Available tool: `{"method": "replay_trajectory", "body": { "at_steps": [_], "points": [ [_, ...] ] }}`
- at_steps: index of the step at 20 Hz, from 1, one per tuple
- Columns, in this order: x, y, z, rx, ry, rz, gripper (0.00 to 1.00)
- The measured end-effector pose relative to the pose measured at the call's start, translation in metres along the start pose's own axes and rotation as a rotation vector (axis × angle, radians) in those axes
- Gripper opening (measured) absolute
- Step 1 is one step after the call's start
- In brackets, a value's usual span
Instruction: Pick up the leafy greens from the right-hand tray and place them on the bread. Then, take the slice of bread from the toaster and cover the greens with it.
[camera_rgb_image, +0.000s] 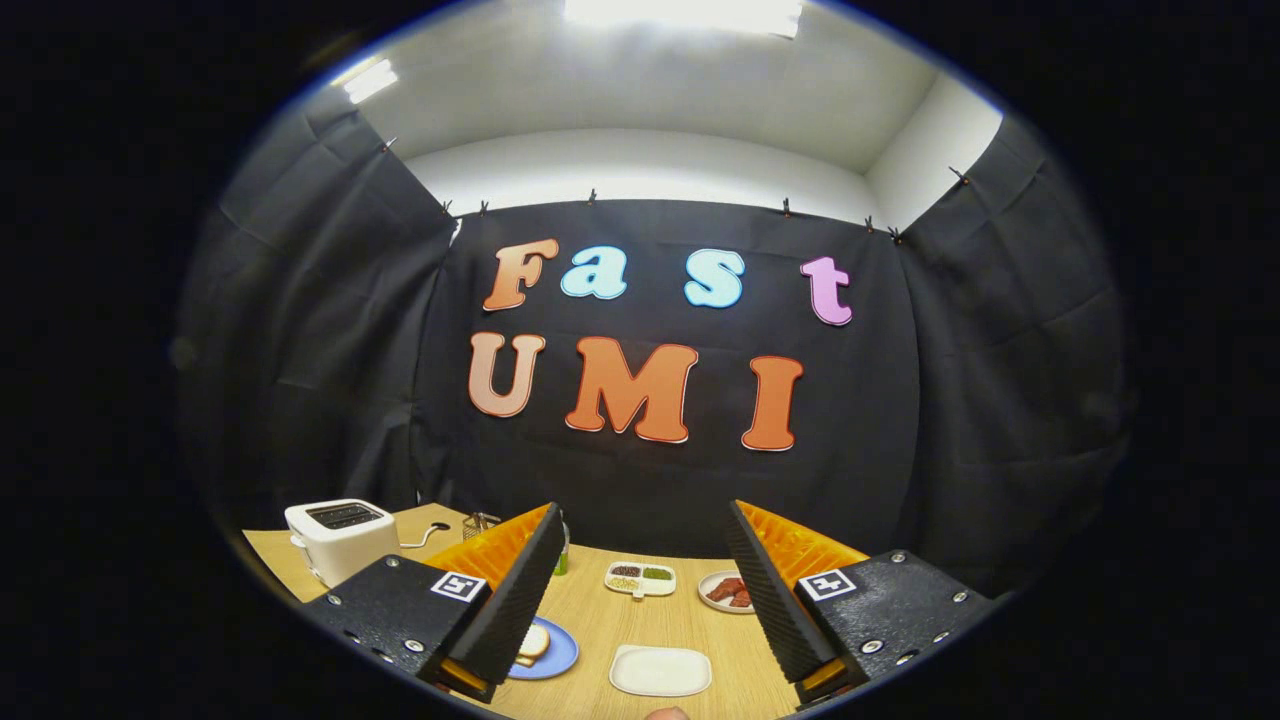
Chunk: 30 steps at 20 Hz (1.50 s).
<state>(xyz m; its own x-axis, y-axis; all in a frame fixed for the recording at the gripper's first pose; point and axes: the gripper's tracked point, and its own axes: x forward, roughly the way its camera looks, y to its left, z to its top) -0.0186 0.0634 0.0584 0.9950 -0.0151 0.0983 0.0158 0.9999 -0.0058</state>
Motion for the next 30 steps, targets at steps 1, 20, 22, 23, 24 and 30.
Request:
{"method": "replay_trajectory", "body": {
  "at_steps": [1,20,22,23,24,30],
  "points": [
    [-0.001,0.002,0.0,0.007,0.002,0.006,0.97],
    [0.011,0.007,-0.002,-0.021,-0.012,0.043,0.98],
    [0.01,0.011,0.0,-0.039,-0.014,0.036,0.98],
    [0.011,0.014,0.003,-0.041,-0.017,0.04,0.98],
    [0.011,0.016,0.005,-0.041,-0.018,0.04,0.98],
    [0.012,0.011,0.019,-0.042,-0.04,0.009,0.98]
  ]
}}
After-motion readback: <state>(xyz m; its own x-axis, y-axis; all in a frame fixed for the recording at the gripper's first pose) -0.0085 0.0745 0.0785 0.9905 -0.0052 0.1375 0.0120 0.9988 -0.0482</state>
